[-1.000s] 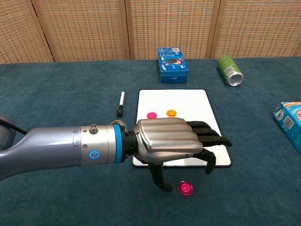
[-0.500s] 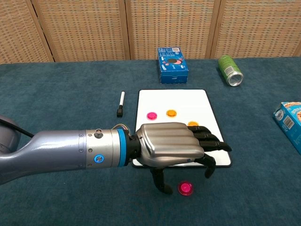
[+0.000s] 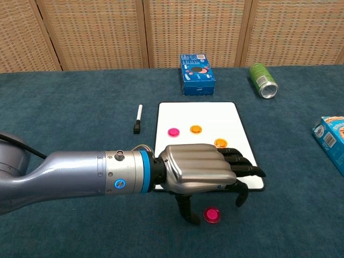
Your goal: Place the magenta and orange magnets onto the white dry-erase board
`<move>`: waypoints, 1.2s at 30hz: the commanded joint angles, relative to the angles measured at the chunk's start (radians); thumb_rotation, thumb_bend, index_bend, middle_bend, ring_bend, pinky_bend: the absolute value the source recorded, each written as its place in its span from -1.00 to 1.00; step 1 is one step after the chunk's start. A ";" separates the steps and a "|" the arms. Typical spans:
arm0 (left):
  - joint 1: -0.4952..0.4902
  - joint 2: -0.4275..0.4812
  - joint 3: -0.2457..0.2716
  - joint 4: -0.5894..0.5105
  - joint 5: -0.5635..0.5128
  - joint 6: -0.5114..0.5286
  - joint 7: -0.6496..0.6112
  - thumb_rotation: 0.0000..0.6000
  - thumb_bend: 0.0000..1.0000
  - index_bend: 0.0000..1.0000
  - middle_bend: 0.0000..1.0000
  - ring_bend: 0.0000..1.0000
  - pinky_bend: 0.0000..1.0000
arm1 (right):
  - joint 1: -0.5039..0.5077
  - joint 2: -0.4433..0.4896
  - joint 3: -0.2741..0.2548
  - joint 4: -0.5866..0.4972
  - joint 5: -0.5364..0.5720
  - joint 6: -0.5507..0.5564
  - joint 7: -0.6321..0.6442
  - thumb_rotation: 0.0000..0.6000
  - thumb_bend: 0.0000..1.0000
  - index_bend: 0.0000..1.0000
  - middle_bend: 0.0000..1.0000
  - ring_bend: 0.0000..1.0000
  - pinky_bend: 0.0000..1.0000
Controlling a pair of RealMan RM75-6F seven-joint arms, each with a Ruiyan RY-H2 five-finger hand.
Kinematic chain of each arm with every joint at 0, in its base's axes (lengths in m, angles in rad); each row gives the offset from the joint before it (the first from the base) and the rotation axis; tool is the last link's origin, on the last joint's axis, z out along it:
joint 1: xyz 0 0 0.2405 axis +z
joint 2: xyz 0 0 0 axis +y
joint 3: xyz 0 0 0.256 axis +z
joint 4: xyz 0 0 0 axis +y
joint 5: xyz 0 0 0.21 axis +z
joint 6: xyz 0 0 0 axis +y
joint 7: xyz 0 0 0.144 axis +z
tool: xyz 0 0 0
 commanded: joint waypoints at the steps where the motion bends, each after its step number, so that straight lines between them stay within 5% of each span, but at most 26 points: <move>1: -0.002 -0.001 0.002 0.000 -0.003 -0.004 0.002 1.00 -0.57 -0.34 -1.00 -1.00 -0.99 | 0.000 0.000 0.000 0.000 -0.001 0.000 0.000 1.00 -1.00 -1.00 -1.00 -1.00 -0.99; 27: -0.015 -0.014 0.008 0.007 -0.034 -0.037 0.011 1.00 -0.41 -0.34 -1.00 -1.00 -0.99 | -0.005 0.002 0.006 0.003 -0.003 0.004 0.012 1.00 -1.00 -1.00 -1.00 -1.00 -0.99; 36: -0.016 -0.013 0.010 0.005 -0.045 -0.049 0.023 1.00 -0.36 -0.09 -1.00 -1.00 -0.99 | -0.005 0.001 0.007 0.005 -0.004 0.003 0.014 1.00 -1.00 -1.00 -1.00 -1.00 -0.99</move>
